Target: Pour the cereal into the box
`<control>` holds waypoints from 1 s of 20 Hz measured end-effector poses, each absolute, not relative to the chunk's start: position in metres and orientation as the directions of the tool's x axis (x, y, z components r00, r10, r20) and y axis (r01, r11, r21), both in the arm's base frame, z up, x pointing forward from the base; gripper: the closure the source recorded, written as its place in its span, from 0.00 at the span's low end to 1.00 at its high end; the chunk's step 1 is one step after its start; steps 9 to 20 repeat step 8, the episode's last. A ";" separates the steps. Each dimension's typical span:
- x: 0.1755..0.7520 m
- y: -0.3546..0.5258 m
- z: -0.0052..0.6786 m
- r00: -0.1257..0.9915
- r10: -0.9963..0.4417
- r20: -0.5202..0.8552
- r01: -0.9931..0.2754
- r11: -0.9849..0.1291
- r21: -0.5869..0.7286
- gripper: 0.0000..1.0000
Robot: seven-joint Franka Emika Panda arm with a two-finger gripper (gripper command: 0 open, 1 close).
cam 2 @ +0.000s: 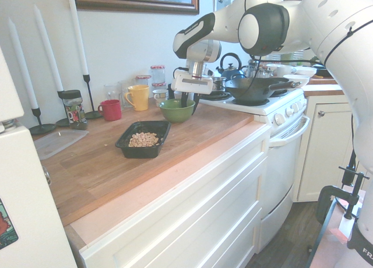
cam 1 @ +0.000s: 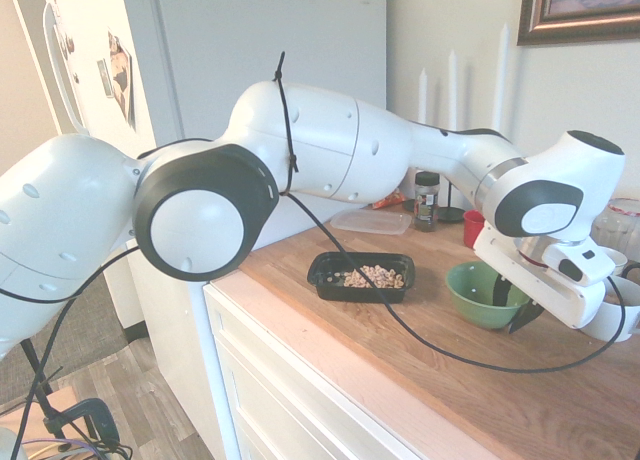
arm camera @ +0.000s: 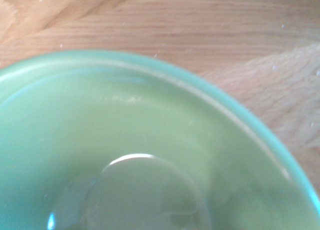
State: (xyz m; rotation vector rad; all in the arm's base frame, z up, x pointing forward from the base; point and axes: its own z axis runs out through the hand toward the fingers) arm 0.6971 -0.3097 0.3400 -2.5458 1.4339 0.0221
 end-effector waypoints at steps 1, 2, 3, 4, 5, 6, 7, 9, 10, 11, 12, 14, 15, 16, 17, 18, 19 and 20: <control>0.696 -0.308 0.346 0.527 -0.844 -0.102 -0.844 -0.505 -0.182 0.00; 0.695 -0.307 0.354 0.530 -0.845 -0.077 -0.841 -0.512 -0.175 0.00; 0.694 -0.306 0.364 0.533 -0.845 -0.044 -0.838 -0.519 -0.166 0.00; 0.692 -0.304 0.375 0.533 -0.846 -0.005 -0.836 -0.525 -0.157 0.00; 0.690 -0.300 0.387 0.531 -0.847 0.035 -0.835 -0.530 -0.146 0.00; 0.688 -0.296 0.396 0.527 -0.847 0.075 -0.836 -0.532 -0.134 0.00; 0.686 -0.291 0.404 0.521 -0.846 0.113 -0.837 -0.533 -0.122 0.00; 0.683 -0.285 0.410 0.516 -0.844 0.145 -0.839 -0.532 -0.113 0.00; 0.683 -0.285 0.410 0.516 -0.844 0.145 -0.839 -0.532 -0.113 0.00; 0.683 -0.285 0.410 0.516 -0.844 0.145 -0.839 -0.532 -0.113 0.00; 0.683 -0.285 0.410 0.516 -0.844 0.145 -0.839 -0.532 -0.113 0.00; 0.683 -0.285 0.410 0.516 -0.844 0.145 -0.839 -0.532 -0.113 0.00; 0.683 -0.285 0.410 0.516 -0.844 0.145 -0.839 -0.532 -0.113 0.00; 0.683 -0.285 0.410 0.516 -0.844 0.145 -0.839 -0.532 -0.113 0.00; 0.683 -0.285 0.410 0.516 -0.844 0.145 -0.839 -0.532 -0.113 0.00; 0.683 -0.285 0.410 0.516 -0.844 0.145 -0.839 -0.532 -0.113 0.00; 0.683 -0.285 0.410 0.516 -0.844 0.145 -0.839 -0.532 -0.113 0.00; 0.683 -0.285 0.410 0.516 -0.844 0.145 -0.839 -0.532 -0.113 0.00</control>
